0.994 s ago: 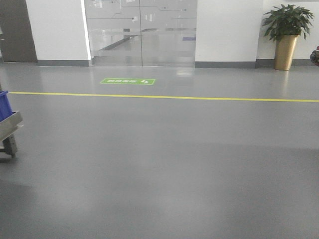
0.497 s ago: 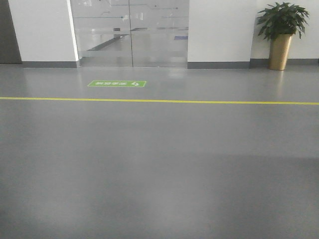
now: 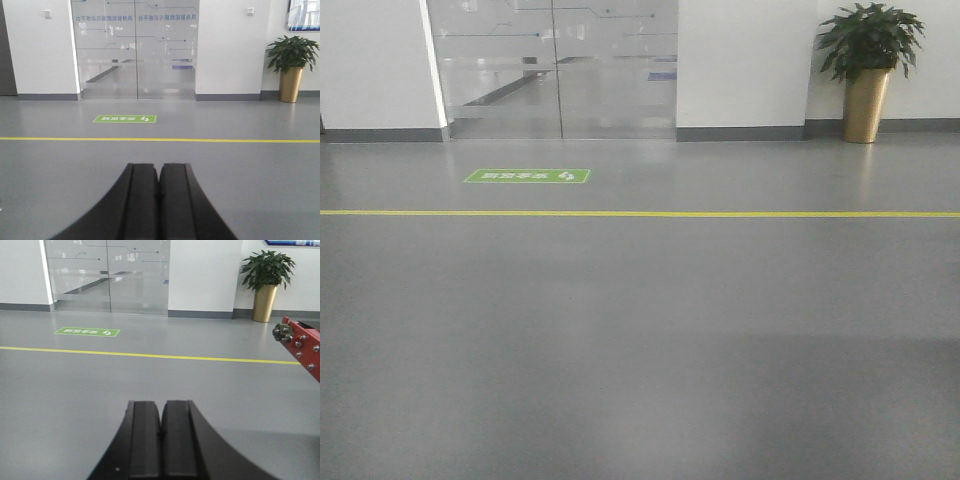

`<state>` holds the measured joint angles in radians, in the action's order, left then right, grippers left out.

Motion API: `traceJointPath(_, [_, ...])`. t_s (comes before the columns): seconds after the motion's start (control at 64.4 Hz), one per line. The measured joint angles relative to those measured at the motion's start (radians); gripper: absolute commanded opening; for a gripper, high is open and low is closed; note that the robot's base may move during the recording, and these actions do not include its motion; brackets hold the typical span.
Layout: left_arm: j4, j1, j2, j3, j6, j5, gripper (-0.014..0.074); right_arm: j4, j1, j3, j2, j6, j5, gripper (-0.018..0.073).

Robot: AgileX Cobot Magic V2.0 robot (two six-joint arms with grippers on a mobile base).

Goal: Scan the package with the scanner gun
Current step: 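Drive the base forward and turn toward the red conveyor table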

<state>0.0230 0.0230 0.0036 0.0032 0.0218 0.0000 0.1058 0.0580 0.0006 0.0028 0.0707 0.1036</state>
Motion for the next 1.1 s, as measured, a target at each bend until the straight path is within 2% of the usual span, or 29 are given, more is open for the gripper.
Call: traceJointPath(1.102, [0.0, 0.0, 0.0, 0.0, 0.0, 0.0, -0.0111, 0.0, 0.0, 0.0, 0.0, 0.0, 0.0, -0.0153])
